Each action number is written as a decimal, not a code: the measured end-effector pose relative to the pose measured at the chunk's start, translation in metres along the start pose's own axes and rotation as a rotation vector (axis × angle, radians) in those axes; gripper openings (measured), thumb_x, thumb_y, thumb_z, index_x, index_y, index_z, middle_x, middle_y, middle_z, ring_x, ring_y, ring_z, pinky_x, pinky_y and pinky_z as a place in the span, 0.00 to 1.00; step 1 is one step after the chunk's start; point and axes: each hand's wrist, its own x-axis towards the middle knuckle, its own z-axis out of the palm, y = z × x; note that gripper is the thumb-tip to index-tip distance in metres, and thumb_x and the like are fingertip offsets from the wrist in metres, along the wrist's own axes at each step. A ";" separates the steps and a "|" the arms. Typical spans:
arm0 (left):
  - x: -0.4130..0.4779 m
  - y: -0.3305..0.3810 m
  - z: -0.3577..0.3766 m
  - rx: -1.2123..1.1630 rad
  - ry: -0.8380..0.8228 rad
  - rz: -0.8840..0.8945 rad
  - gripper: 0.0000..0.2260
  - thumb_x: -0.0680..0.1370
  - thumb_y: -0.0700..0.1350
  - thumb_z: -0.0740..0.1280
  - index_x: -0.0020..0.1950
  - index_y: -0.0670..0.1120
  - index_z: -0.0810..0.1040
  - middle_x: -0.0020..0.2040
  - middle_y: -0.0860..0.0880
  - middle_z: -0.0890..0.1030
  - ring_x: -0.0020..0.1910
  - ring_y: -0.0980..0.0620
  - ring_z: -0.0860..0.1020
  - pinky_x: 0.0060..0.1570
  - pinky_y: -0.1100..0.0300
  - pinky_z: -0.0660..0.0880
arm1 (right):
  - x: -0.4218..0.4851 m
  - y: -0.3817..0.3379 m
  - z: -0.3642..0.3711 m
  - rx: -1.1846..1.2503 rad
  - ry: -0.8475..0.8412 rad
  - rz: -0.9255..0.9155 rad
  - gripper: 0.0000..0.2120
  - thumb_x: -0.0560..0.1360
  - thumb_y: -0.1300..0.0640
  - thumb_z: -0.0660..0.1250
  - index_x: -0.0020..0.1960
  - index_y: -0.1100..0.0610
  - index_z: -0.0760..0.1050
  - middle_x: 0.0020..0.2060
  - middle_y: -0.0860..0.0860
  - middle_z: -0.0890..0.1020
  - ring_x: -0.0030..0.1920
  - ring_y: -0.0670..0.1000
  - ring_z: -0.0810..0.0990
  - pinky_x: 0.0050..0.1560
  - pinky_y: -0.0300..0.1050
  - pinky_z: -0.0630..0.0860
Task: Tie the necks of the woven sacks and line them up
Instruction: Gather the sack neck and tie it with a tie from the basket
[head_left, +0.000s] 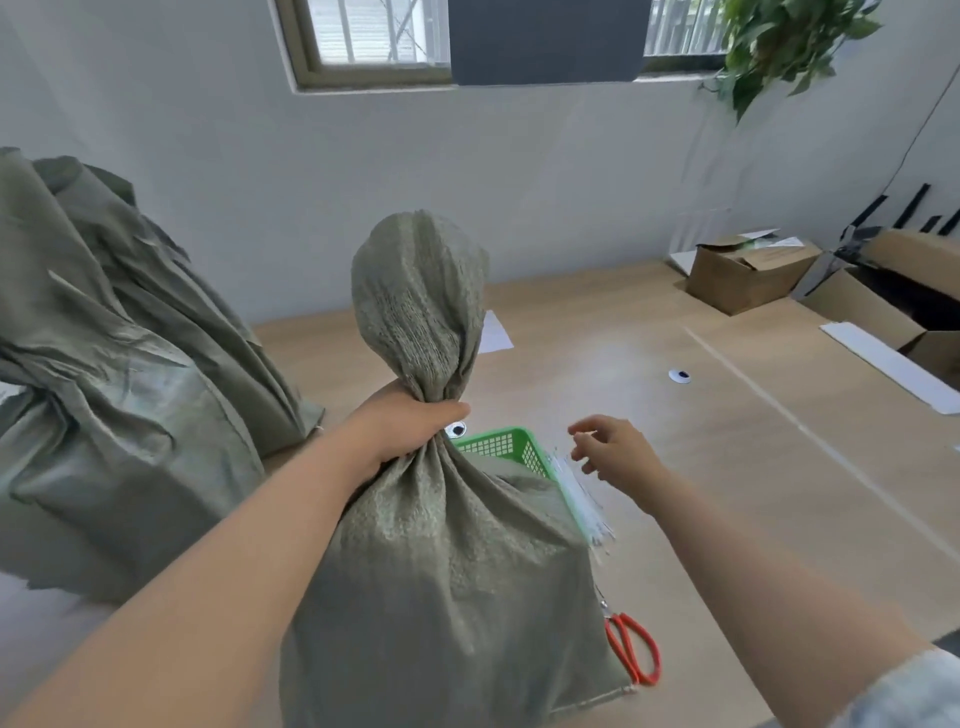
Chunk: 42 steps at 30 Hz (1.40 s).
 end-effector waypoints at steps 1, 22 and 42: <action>0.004 0.001 0.002 0.006 -0.004 -0.005 0.12 0.74 0.53 0.73 0.54 0.52 0.79 0.51 0.51 0.82 0.48 0.54 0.79 0.44 0.60 0.73 | 0.010 0.017 -0.002 -0.056 0.004 0.035 0.09 0.78 0.59 0.63 0.54 0.55 0.81 0.40 0.54 0.86 0.34 0.51 0.81 0.35 0.39 0.73; 0.074 0.004 0.006 0.022 -0.026 -0.147 0.12 0.73 0.52 0.74 0.34 0.51 0.75 0.33 0.56 0.78 0.34 0.55 0.76 0.38 0.60 0.71 | 0.114 0.191 0.079 -0.508 -0.068 0.397 0.07 0.72 0.51 0.70 0.41 0.54 0.76 0.41 0.54 0.82 0.43 0.58 0.82 0.39 0.43 0.73; 0.074 0.000 0.003 0.000 -0.057 -0.133 0.12 0.73 0.52 0.74 0.35 0.51 0.75 0.29 0.59 0.78 0.33 0.57 0.76 0.36 0.62 0.71 | 0.115 0.187 0.088 -0.561 -0.063 0.430 0.07 0.73 0.54 0.68 0.42 0.59 0.75 0.40 0.56 0.80 0.41 0.59 0.80 0.38 0.44 0.74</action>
